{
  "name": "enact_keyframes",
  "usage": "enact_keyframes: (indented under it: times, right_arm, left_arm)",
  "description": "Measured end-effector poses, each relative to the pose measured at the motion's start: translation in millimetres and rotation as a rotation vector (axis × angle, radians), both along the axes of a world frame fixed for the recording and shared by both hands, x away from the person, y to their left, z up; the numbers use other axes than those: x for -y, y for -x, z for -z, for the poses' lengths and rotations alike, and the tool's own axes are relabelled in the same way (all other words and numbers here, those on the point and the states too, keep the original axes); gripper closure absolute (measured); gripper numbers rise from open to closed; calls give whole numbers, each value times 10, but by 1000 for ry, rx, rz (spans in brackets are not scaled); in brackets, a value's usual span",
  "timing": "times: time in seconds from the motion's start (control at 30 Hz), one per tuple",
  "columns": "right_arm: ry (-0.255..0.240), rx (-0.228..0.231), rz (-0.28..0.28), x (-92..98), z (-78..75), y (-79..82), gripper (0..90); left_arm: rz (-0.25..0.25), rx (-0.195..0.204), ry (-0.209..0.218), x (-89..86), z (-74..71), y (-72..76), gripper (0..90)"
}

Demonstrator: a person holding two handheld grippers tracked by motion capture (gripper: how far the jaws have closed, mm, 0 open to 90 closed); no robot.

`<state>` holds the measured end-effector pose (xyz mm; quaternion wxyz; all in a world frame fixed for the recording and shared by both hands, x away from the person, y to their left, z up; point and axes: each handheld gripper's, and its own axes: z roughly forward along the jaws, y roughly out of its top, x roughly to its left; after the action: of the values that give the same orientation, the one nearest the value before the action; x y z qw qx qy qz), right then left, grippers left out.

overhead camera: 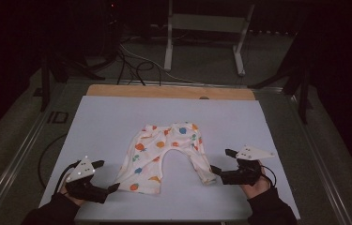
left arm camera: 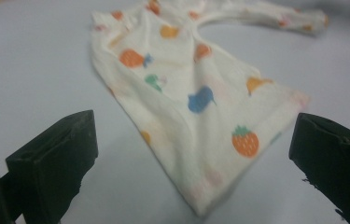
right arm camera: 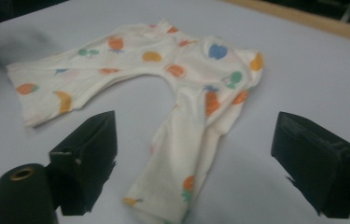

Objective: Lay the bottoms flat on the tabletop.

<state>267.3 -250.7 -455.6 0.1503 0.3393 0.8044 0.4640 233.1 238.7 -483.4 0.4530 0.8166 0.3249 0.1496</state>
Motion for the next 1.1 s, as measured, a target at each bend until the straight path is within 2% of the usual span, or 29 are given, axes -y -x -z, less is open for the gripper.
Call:
enact_keyframes:
  times: [0.07, 0.1, 0.13, 0.2, 0.23, 0.3, 0.37, 0.43, 0.47, 0.5, 0.57, 0.63, 0.77, 0.83, 0.9, 0.97, 1.1]
  right_arm:
    - [-30, 2, -23, -27, -7, 52, 155]
    - [-30, -6, -37, -46, 0, 81, 173]
    - [-2, -10, -39, -72, 16, 107, 194]
    - [44, -23, -31, -105, 73, 169, 351]
    - [60, -21, -51, -107, 111, 195, 404]
    - [116, -7, -43, -113, 179, 235, 512]
    - [124, -37, -34, -97, 231, 205, 549]
    - [130, -53, 23, -67, 275, 154, 589]
    - [130, -53, 23, -67, 275, 154, 589]
    - [116, -100, 60, 5, 338, 64, 596]
    - [88, -158, 85, 54, 409, -5, 584]
    - [74, -189, 69, 54, 468, -24, 571]
    - [85, -240, 32, -44, 534, -33, 610]
    - [114, -246, 1, -86, 547, -29, 669]
    - [149, -252, -6, -122, 563, -26, 765]
    - [147, -254, -12, -134, 552, -23, 864]
    - [147, -216, -14, -178, 457, -4, 883]
  left_arm:
    - [-7, -3, -4, -8, 14, -3, 22]
    - [-14, -5, -3, -14, 25, -4, 22]
    - [-16, -9, -4, -21, 37, -8, 22]
    - [-21, -11, -5, -28, 55, -13, 23]
    - [-21, -12, -5, -34, 57, -17, 23]
    - [-27, -11, 6, -44, 53, -20, 23]
    - [-30, -10, 9, -50, 53, -21, 23]
    - [-34, -8, 10, -58, 58, -26, 23]
    - [-34, -8, 10, -58, 58, -26, 24]
    - [-39, -14, 15, -69, 69, -33, 24]
    - [-37, -20, 12, -72, 82, -36, 25]
    - [-35, -23, 11, -65, 90, -37, 25]
    - [-31, -21, 8, -54, 96, -39, 25]
    - [-32, -24, 11, -54, 101, -39, 25]
    - [-32, -27, 9, -55, 107, -39, 26]
    - [-31, -25, 10, -55, 107, -41, 26]
    - [-32, -24, 9, -54, 106, -41, 26]
